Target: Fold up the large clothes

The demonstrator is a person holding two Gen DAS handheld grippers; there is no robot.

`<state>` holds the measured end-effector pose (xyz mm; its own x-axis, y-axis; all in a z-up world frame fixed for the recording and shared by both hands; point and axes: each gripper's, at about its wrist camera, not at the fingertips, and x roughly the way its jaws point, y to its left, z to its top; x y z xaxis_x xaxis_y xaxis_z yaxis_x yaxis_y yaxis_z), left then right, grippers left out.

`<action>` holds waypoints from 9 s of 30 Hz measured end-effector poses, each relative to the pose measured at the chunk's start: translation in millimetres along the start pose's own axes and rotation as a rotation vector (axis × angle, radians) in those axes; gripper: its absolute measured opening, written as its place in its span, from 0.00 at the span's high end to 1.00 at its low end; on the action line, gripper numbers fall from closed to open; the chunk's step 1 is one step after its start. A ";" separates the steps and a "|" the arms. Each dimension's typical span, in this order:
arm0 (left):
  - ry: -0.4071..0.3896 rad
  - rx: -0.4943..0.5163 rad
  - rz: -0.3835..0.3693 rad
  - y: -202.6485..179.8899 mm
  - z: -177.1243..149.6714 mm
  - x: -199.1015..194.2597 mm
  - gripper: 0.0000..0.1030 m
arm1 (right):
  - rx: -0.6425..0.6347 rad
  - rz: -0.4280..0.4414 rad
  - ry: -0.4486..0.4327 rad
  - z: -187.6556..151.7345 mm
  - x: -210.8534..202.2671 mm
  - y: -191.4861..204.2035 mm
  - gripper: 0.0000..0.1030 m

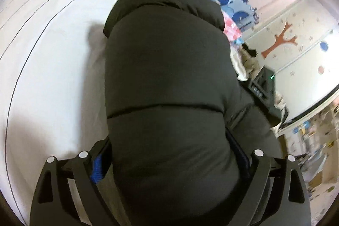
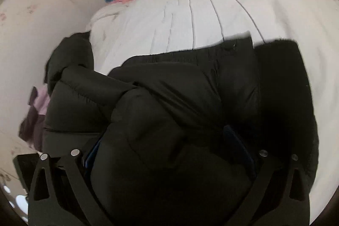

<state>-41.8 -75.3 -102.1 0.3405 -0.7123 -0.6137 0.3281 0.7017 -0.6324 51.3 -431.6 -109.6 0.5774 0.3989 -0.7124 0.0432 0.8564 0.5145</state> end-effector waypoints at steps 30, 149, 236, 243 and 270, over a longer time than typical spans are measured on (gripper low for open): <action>-0.219 0.337 0.249 -50.6 -44.2 -56.9 0.11 | -0.141 -0.121 0.081 -131.7 -116.2 45.2 0.06; -0.327 0.206 0.682 -63.7 -160.5 -230.6 0.07 | -0.486 -0.191 -0.131 -310.5 -171.3 250.1 0.06; -0.338 0.226 0.747 -66.7 -173.5 -251.5 0.07 | -0.496 -0.236 -0.220 -321.0 -189.1 273.9 0.06; -0.337 0.227 0.750 -66.1 -173.7 -252.2 0.07 | -0.496 -0.235 -0.220 -320.5 -189.6 273.1 0.06; -0.330 0.208 0.767 -56.1 -169.2 -254.8 0.07 | -0.500 -0.240 -0.215 -321.2 -186.2 271.5 0.06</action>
<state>-296.0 64.4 9.8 0.7621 -0.0218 -0.6471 0.0461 0.9987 0.0206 -306.4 -168.1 9.4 0.7537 0.1447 -0.6411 -0.1663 0.9857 0.0270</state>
